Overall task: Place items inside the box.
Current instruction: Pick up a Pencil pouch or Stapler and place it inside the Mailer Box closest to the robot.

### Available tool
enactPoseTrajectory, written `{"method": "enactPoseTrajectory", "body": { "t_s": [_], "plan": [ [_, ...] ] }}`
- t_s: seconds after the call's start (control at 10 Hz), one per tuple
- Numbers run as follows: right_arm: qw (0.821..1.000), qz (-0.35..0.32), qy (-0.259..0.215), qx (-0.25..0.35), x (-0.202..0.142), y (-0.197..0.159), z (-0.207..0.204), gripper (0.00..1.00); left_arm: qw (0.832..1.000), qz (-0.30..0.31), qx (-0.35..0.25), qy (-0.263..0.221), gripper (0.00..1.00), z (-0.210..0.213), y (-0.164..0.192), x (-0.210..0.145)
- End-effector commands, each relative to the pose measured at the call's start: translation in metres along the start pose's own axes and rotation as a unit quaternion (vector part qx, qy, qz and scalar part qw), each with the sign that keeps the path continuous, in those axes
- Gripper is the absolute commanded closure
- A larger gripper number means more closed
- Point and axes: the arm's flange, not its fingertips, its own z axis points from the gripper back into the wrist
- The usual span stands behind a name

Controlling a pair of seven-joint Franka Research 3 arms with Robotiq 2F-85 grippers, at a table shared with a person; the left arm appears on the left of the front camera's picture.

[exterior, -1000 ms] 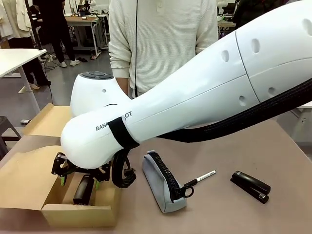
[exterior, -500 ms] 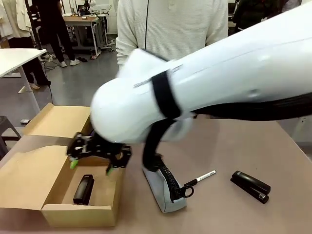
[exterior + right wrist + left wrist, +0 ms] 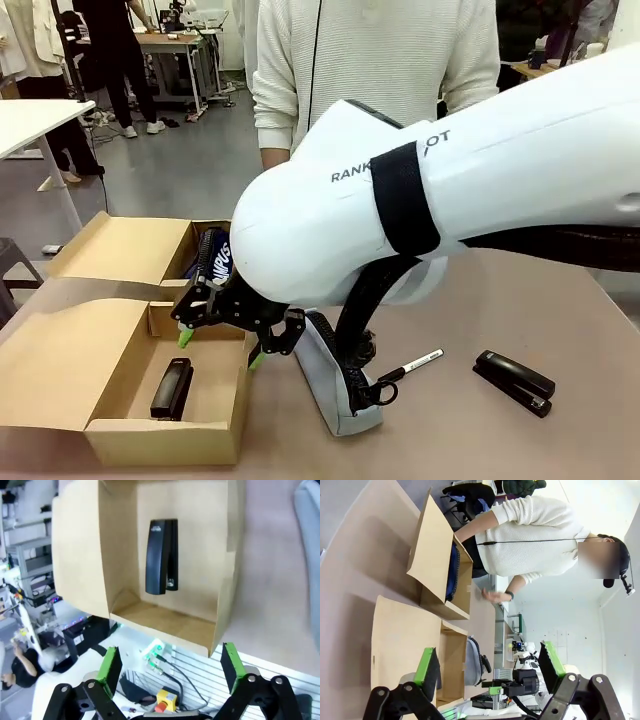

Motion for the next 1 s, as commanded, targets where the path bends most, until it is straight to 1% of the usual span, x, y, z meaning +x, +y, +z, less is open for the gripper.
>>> {"method": "enactPoseTrajectory", "body": {
  "t_s": [0.0, 0.2, 0.3, 0.5, 0.9],
  "plan": [
    [0.999, 0.012, 0.037, 0.020, 0.005, -0.002, 0.009, 0.00, 1.000, -0.010, -0.011, -0.003, 0.00, -0.001, 0.000, -0.002],
    [0.996, -0.004, 0.018, 0.091, -0.005, -0.039, 0.064, 0.00, 1.000, -0.010, -0.011, -0.003, 0.00, -0.001, 0.000, -0.002],
    [0.995, -0.003, 0.022, 0.097, -0.011, -0.042, 0.071, 0.00, 1.000, -0.010, -0.011, -0.003, 0.00, -0.001, 0.000, -0.002],
    [0.996, 0.020, 0.039, 0.078, -0.015, -0.029, 0.053, 0.00, 1.000, -0.010, -0.011, -0.003, 0.00, -0.001, 0.000, -0.002],
    [0.995, 0.016, 0.036, 0.087, -0.011, -0.026, 0.051, 0.00, 1.000, -0.010, -0.011, -0.003, 0.00, -0.001, 0.000, -0.002]
  ]
}}
